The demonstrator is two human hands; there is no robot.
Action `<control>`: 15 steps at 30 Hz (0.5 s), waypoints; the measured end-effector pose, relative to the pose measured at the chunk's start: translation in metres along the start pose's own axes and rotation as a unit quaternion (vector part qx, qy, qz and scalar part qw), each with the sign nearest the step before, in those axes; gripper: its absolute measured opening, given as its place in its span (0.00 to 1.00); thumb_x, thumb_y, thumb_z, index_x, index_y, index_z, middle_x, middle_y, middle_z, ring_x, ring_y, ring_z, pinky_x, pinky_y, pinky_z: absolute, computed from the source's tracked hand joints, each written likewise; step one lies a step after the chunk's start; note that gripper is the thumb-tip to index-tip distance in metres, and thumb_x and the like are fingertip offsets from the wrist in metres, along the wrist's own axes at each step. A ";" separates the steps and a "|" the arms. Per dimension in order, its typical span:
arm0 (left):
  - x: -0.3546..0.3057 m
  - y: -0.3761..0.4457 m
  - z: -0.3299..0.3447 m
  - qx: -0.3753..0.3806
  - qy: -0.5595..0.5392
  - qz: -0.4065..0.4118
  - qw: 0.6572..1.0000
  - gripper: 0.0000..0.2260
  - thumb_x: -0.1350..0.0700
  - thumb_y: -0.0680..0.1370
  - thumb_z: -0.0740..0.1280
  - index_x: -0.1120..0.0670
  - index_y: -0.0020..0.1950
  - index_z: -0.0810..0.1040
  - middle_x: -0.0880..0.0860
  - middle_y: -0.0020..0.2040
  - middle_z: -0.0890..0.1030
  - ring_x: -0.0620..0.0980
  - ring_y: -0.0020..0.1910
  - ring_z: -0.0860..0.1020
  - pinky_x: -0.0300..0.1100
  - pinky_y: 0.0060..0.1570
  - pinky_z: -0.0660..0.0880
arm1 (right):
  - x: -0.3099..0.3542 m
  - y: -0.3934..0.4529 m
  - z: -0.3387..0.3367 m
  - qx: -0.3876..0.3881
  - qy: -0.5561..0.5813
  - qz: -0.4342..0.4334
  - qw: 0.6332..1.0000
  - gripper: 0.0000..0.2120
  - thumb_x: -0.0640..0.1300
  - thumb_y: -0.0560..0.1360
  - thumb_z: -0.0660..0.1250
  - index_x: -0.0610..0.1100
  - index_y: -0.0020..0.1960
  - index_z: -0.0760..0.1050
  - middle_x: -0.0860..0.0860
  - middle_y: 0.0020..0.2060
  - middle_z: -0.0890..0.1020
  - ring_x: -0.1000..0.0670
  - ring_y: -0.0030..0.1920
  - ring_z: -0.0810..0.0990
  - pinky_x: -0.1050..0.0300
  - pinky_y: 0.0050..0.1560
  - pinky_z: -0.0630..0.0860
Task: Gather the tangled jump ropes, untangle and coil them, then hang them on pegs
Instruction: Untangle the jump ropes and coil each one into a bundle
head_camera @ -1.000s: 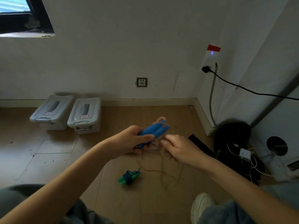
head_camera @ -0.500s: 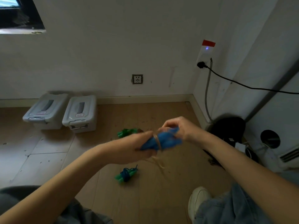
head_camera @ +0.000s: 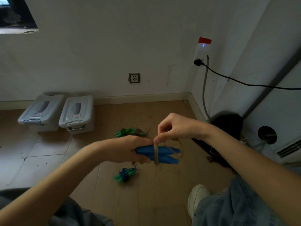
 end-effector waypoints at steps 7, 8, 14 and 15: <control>0.057 -0.025 -0.083 -0.318 -0.156 -0.127 0.927 0.03 0.55 0.76 0.64 0.54 0.46 0.74 0.50 0.38 0.77 0.41 0.31 0.75 0.30 0.29 0.72 | -0.015 -0.016 0.030 0.012 -0.051 0.020 0.998 0.15 0.51 0.79 0.60 0.50 0.34 0.69 0.56 0.28 0.72 0.60 0.25 0.68 0.62 0.30 0.67; 0.066 -0.023 -0.081 -0.317 -0.051 -0.199 0.926 0.04 0.56 0.77 0.64 0.57 0.48 0.73 0.51 0.39 0.76 0.42 0.32 0.74 0.30 0.28 0.71 | -0.003 -0.014 0.032 0.012 -0.121 -0.007 0.993 0.15 0.51 0.79 0.60 0.51 0.34 0.69 0.56 0.29 0.72 0.60 0.26 0.70 0.63 0.32 0.67; 0.034 0.009 0.002 -0.036 0.114 -0.142 0.983 0.07 0.56 0.79 0.60 0.55 0.53 0.64 0.54 0.48 0.75 0.42 0.36 0.72 0.33 0.35 0.70 | 0.047 0.001 -0.008 -0.073 -0.235 -0.062 0.967 0.14 0.53 0.76 0.63 0.52 0.33 0.72 0.56 0.29 0.74 0.56 0.30 0.72 0.58 0.33 0.70; 0.020 0.006 0.007 -0.012 0.099 -0.105 0.989 0.06 0.56 0.79 0.60 0.54 0.53 0.65 0.52 0.47 0.75 0.41 0.35 0.72 0.32 0.34 0.71 | 0.043 0.003 -0.017 -0.078 -0.223 -0.052 0.970 0.14 0.54 0.74 0.65 0.50 0.33 0.73 0.55 0.29 0.74 0.55 0.30 0.72 0.58 0.34 0.70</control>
Point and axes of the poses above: each hand's wrist, its own y-axis towards the middle knuckle, its own z-axis out of the palm, x = y × z, the point moved 9 cm from there along y, towards the middle knuckle
